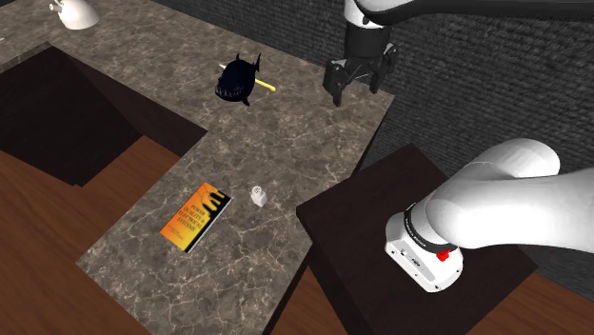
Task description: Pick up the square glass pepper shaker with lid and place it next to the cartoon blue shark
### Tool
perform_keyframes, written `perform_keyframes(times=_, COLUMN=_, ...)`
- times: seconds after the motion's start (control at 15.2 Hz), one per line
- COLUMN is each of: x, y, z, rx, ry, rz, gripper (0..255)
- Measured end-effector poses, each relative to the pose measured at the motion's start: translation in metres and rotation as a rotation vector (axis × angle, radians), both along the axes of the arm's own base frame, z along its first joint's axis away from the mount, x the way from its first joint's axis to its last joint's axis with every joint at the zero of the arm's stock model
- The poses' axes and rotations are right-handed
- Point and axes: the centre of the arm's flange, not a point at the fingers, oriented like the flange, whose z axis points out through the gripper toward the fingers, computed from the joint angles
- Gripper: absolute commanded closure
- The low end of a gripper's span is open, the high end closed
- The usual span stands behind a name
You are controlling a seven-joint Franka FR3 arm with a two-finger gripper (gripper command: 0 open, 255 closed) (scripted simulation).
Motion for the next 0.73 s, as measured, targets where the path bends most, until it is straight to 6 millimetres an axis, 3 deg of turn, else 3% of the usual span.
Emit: perform_keyframes(times=0.73, x=0.03, y=0.094, z=-0.107, rx=0.008, ry=0.019, rz=-0.027, gripper=0)
